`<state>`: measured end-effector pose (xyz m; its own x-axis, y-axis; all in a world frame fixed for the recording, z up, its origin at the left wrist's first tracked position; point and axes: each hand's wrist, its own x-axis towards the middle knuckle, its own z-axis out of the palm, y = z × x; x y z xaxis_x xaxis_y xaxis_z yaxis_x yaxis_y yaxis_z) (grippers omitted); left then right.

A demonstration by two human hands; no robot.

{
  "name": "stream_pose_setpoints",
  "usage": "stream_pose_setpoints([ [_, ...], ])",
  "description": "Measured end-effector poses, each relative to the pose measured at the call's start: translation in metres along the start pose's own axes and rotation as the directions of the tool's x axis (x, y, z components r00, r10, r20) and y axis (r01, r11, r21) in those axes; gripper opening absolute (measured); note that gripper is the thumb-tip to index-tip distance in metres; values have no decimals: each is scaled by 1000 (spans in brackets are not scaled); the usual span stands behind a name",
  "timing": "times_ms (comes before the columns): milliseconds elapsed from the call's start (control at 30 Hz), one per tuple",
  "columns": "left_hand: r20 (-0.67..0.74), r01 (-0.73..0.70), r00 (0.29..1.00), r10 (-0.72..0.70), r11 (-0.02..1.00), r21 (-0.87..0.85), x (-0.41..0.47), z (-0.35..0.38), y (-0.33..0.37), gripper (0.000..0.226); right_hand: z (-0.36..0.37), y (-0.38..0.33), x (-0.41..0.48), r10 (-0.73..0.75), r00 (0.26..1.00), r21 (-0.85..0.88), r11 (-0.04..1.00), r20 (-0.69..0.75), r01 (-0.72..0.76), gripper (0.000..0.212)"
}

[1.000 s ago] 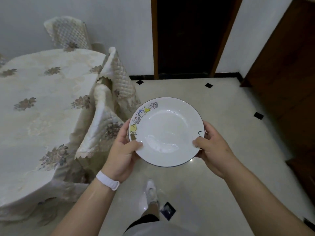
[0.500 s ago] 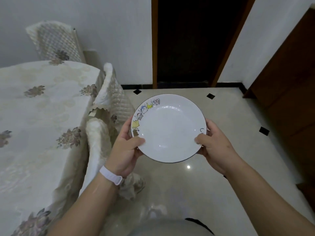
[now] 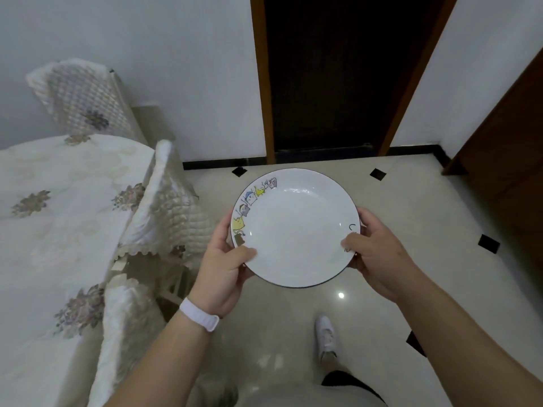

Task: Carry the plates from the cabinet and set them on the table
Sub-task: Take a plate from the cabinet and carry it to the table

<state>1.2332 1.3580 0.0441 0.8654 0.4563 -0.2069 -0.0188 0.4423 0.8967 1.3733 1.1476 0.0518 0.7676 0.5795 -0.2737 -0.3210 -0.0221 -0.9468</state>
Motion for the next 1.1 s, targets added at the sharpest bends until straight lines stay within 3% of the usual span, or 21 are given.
stream_pose_setpoints([
  [433,-159,-79,984,80,997,11,148,96,25,77,-82,-80,164,-8,991,-38,999,135,13,62],
  [833,-358,-150,926,121,987,-55,228,20,57,85,-3,-85,294,71,957,-113,993,281,-40,62],
  [1100,-350,-171,929,123,979,-109,335,-67,113,81,85,-116,411,64,957,-166,986,285,-16,65],
])
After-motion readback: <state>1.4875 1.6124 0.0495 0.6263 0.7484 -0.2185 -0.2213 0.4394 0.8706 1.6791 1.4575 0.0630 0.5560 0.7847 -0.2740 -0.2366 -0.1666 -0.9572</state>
